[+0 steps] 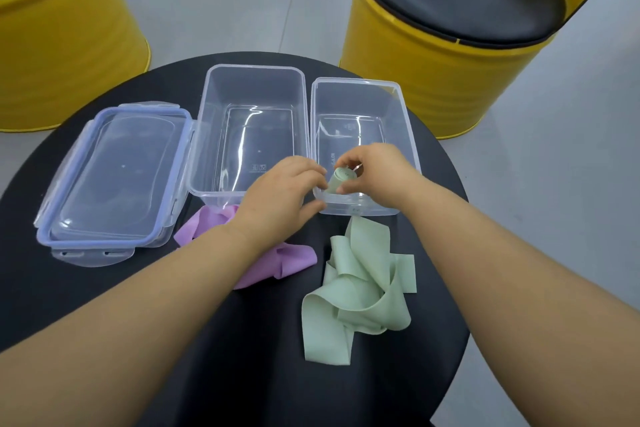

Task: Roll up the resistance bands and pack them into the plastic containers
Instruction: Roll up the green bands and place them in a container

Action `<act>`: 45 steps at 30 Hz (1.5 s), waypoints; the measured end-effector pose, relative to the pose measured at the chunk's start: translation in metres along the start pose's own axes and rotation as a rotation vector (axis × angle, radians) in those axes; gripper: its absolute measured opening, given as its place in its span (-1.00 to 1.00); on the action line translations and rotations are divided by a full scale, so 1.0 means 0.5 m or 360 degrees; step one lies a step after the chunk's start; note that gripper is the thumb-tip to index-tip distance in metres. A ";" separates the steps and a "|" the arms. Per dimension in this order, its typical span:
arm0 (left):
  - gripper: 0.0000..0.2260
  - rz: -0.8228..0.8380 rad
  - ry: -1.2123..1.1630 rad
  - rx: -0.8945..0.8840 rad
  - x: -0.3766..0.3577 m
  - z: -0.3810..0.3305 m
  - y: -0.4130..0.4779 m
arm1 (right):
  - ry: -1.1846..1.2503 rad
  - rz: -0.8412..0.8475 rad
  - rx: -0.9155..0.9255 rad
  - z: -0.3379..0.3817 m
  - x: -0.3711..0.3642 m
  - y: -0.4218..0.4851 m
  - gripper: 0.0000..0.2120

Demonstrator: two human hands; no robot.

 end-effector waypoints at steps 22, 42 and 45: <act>-0.84 0.0104 -0.0004 0.0068 0.001 0.014 0.016 | -0.0231 0.0120 0.0153 0.024 -0.024 0.018 -0.75; -0.81 0.0190 -0.0032 0.0187 -0.002 0.019 0.009 | 0.0398 0.0337 -0.0215 -0.010 -0.040 0.019 -0.88; -0.81 0.0180 -0.0029 0.0185 0.000 0.018 0.009 | 0.0391 0.0328 -0.0255 -0.011 -0.041 0.021 -0.83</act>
Point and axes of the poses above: each hand's wrist, its own y-axis towards the middle knuckle, its own x-axis out of the back of the hand, z = x × y, the point moved 7 cm from there along y, towards the middle knuckle, and after that the axes turned 14 degrees about -z, right-handed, at the moved point
